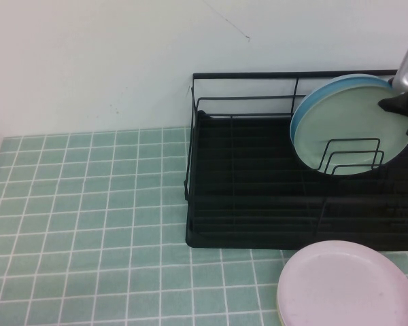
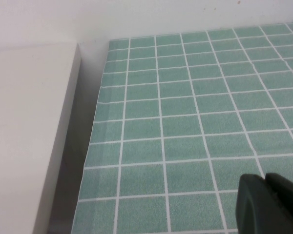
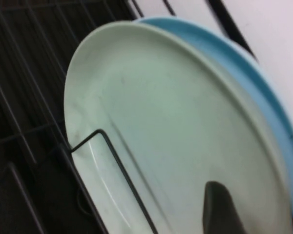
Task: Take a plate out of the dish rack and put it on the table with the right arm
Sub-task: Grasp the plate from the shelf
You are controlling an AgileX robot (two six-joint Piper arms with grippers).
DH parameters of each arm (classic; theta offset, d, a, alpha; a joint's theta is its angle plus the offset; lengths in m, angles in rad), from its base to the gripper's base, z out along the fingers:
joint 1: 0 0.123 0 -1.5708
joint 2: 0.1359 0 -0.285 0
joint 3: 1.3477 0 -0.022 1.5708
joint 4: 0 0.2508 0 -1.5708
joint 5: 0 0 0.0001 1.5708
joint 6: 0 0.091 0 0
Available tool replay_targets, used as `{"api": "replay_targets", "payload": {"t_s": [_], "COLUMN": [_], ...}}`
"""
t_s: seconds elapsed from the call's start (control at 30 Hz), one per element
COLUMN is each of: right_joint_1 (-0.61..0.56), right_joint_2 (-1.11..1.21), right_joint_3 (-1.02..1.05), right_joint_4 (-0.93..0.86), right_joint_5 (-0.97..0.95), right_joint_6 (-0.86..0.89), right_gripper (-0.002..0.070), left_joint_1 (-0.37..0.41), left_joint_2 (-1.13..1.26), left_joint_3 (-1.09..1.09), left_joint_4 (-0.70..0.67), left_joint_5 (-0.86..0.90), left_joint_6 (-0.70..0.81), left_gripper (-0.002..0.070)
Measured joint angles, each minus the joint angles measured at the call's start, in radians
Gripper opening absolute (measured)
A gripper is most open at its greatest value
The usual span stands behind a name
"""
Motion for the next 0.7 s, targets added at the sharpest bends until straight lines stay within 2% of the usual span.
{"api": "replay_targets", "payload": {"t_s": [0.27,0.53,0.7], "right_joint_1": [0.0,0.0,0.0], "right_joint_2": [0.03,0.063,0.08], "right_joint_3": [0.0,0.0,0.0], "right_joint_4": [0.033,0.143,0.175], "right_joint_5": [-0.05,-0.078,-0.087], "right_joint_6": [-0.024,-0.141,-0.193], "right_gripper": [0.0319,0.0319,0.0249], "left_joint_1": [0.0,0.0,0.0], "left_joint_2": [0.0,0.0,0.0], "left_joint_3": [0.0,0.0,0.0], "left_joint_4": [0.0,0.0,0.0], "left_joint_5": [0.0,0.0,0.0], "left_joint_6": [0.0,0.0,0.0], "left_gripper": [-0.0003,-0.0003,-0.0003]}}
